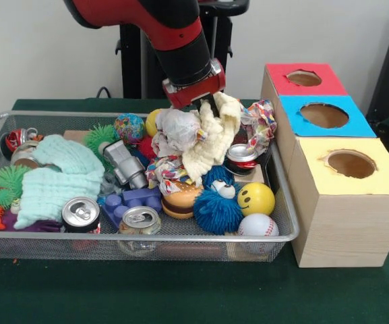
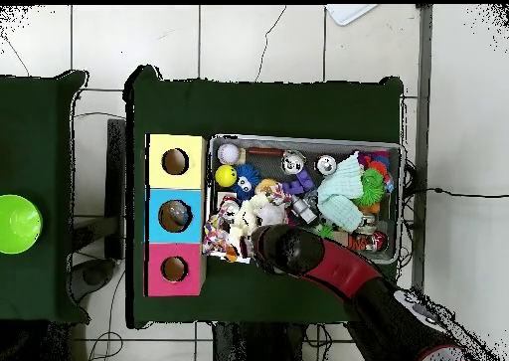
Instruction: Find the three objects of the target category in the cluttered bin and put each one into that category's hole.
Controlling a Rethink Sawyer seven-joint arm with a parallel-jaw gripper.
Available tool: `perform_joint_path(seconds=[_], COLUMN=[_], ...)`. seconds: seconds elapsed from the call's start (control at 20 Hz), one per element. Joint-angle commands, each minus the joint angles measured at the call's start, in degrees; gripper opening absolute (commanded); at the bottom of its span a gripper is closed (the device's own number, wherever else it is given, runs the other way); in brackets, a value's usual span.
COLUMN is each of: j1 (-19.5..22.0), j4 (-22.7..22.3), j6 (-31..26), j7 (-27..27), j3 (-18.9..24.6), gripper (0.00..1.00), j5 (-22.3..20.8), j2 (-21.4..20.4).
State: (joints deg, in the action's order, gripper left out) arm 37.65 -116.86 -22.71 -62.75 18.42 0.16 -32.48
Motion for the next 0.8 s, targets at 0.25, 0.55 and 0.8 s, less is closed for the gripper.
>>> perform_joint_path(seconds=[0.25, 0.55, 0.8], j1=[-1.2, -0.7, -0.7], j4=[-7.2, -7.5, -7.2], j6=[-1.3, 4.3, 6.5], j7=[-12.3, -12.2, -12.8], j3=[5.2, 5.5, 5.6], gripper=[0.0, 0.0, 0.0], j5=[4.1, 3.6, 4.0], j2=[2.3, 2.6, 2.5])
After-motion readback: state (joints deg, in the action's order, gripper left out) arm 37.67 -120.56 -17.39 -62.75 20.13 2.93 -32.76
